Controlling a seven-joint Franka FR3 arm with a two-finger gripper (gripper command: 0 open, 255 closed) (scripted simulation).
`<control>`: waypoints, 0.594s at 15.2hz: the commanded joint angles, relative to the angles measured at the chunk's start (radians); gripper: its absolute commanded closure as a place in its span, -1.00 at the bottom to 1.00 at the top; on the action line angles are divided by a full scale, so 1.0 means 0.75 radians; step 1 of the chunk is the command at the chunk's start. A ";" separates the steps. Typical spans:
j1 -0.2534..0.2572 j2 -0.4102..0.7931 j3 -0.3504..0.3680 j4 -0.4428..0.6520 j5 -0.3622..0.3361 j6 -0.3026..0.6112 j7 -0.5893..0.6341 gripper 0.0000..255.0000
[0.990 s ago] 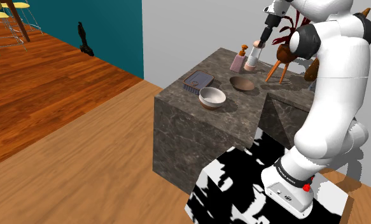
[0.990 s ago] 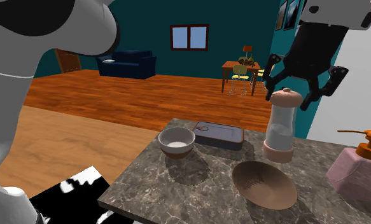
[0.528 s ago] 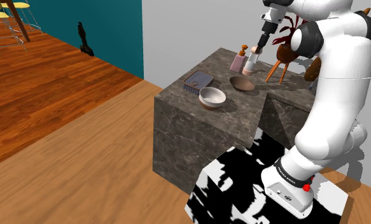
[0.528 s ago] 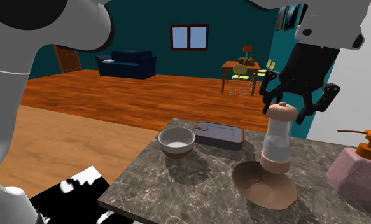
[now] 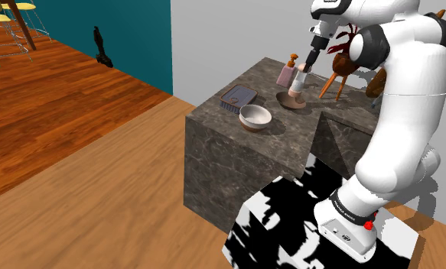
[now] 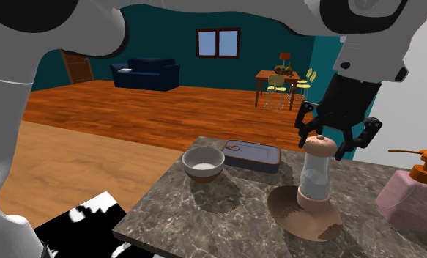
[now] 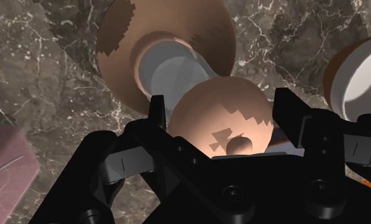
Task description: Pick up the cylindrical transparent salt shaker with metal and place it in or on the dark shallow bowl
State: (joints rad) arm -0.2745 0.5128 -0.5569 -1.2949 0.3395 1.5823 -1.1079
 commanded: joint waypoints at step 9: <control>0.015 -0.002 0.002 -0.092 0.003 0.088 -0.014 1.00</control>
State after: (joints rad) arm -0.2633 0.5115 -0.5556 -1.3634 0.3413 1.6476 -1.1186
